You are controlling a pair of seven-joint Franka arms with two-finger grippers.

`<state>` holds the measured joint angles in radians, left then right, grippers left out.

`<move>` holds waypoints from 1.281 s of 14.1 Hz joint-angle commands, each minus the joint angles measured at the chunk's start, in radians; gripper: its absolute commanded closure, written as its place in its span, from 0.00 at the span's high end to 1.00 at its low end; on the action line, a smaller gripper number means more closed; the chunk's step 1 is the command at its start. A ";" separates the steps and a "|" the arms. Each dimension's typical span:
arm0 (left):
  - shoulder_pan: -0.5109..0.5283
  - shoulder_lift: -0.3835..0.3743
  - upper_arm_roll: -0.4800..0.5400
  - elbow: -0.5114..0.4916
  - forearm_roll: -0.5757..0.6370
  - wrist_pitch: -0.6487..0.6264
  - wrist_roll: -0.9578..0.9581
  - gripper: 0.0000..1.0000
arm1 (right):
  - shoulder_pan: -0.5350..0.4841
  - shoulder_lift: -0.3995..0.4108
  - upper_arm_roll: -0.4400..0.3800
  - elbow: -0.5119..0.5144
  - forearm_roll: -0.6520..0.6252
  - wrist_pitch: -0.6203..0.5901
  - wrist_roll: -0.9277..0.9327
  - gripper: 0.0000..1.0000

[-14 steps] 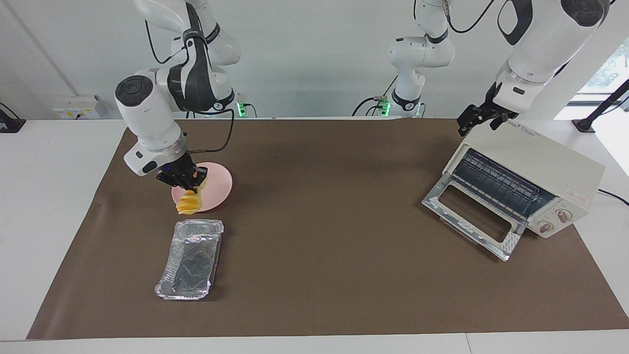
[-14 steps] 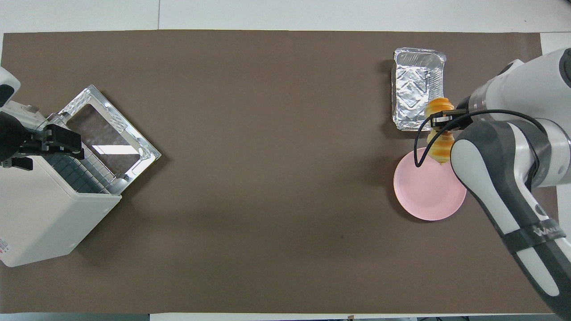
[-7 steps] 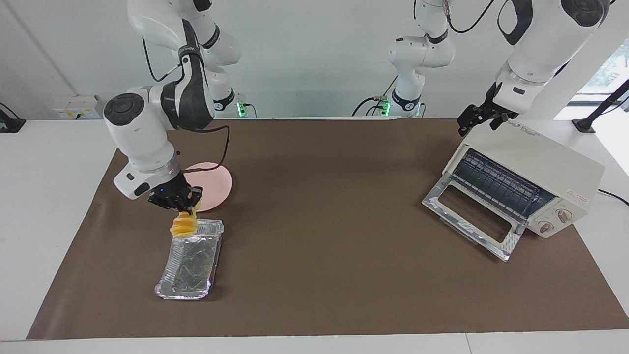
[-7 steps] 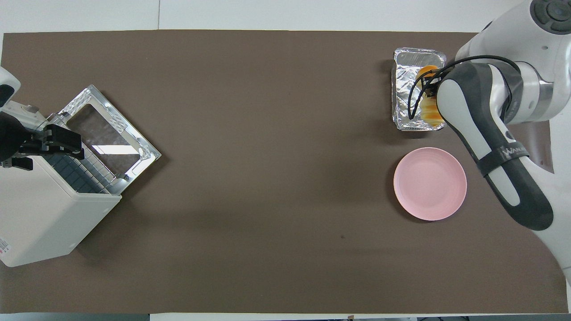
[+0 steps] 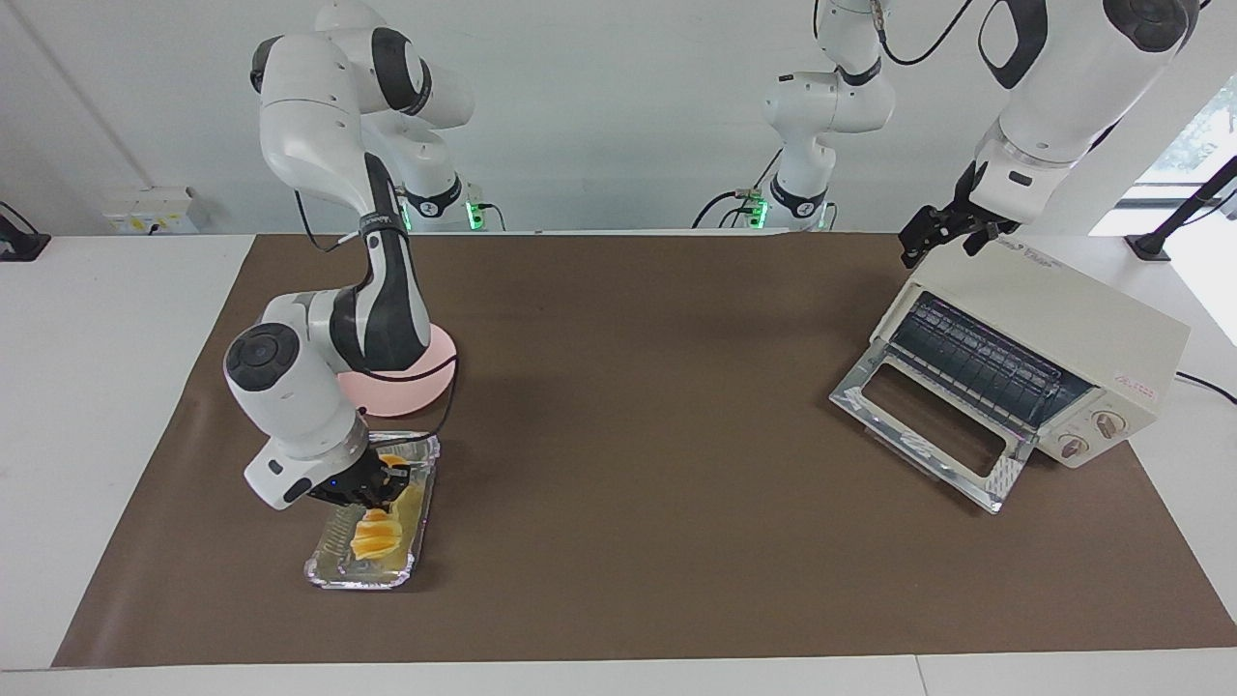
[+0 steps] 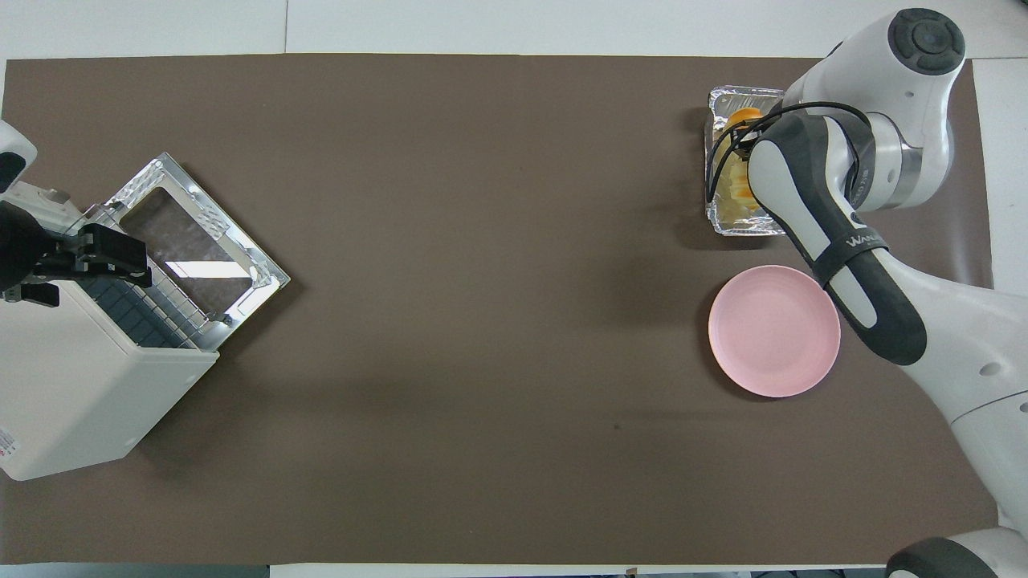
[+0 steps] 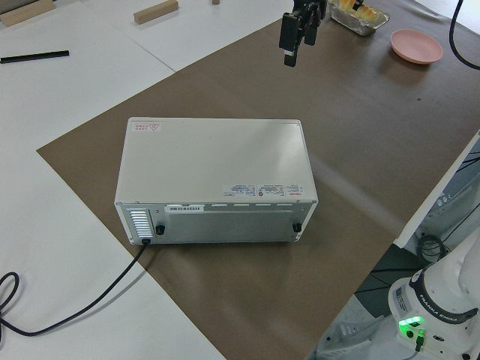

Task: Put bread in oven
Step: 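Lift the bread with the right gripper and place it into the foil tray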

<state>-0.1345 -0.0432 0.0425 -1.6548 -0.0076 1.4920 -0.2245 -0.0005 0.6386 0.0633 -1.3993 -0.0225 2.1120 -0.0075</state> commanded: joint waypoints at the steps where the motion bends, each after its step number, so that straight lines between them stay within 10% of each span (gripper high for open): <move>1: 0.013 -0.021 -0.004 -0.016 -0.017 -0.006 0.004 1.00 | -0.006 -0.026 0.003 -0.110 -0.010 0.097 0.029 0.00; 3: 0.013 -0.021 -0.004 -0.016 -0.017 -0.006 0.004 1.00 | -0.010 -0.033 0.003 -0.127 -0.011 0.102 0.029 0.11; 5: 0.013 -0.021 -0.004 -0.016 -0.017 -0.004 0.004 1.00 | -0.015 -0.036 0.001 -0.122 -0.013 0.089 0.024 1.00; 12: 0.013 -0.023 -0.004 -0.014 -0.017 -0.004 0.004 1.00 | -0.024 -0.073 -0.002 -0.015 -0.014 -0.098 0.003 1.00; 18: 0.013 -0.021 -0.004 -0.016 -0.017 -0.004 0.004 1.00 | -0.104 -0.074 -0.007 -0.094 -0.017 0.028 -0.156 1.00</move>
<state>-0.1345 -0.0432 0.0425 -1.6548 -0.0076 1.4920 -0.2245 -0.0829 0.5663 0.0507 -1.4382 -0.0270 2.0713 -0.1255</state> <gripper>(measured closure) 0.000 0.000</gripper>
